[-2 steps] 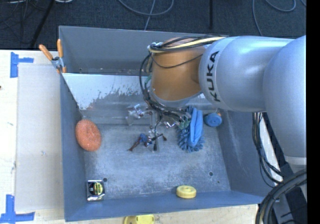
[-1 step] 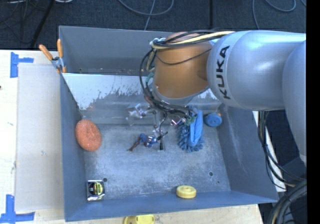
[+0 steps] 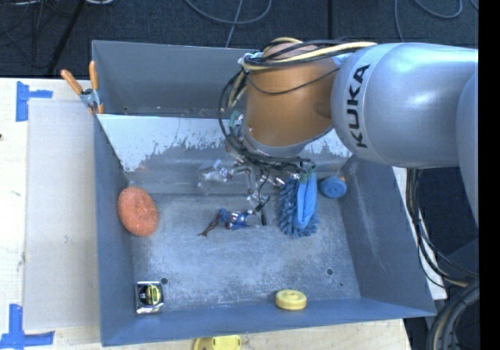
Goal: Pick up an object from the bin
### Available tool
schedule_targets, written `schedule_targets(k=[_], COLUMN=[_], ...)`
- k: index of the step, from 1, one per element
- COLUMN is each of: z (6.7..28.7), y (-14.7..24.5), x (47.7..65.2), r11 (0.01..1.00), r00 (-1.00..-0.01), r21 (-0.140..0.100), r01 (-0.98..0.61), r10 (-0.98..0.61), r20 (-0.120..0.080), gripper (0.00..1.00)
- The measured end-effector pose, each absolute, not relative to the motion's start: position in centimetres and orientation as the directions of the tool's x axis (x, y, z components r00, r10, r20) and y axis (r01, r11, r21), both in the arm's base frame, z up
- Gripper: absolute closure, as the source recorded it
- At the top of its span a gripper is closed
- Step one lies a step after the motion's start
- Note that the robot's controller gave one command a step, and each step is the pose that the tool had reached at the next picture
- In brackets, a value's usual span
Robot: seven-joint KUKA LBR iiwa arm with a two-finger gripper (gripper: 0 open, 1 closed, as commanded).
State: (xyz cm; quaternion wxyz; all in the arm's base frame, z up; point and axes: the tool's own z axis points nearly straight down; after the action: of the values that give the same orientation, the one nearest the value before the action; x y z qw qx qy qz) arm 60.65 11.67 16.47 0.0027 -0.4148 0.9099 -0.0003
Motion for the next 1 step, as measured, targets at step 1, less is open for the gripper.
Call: schedule_targets(k=[1], z=[11.95], y=[12.23], x=[62.01], r11=[0.642], r00=[-0.642], r21=[0.001], r01=[-0.766], r10=[-0.766], r20=[-0.002], gripper=[0.00])
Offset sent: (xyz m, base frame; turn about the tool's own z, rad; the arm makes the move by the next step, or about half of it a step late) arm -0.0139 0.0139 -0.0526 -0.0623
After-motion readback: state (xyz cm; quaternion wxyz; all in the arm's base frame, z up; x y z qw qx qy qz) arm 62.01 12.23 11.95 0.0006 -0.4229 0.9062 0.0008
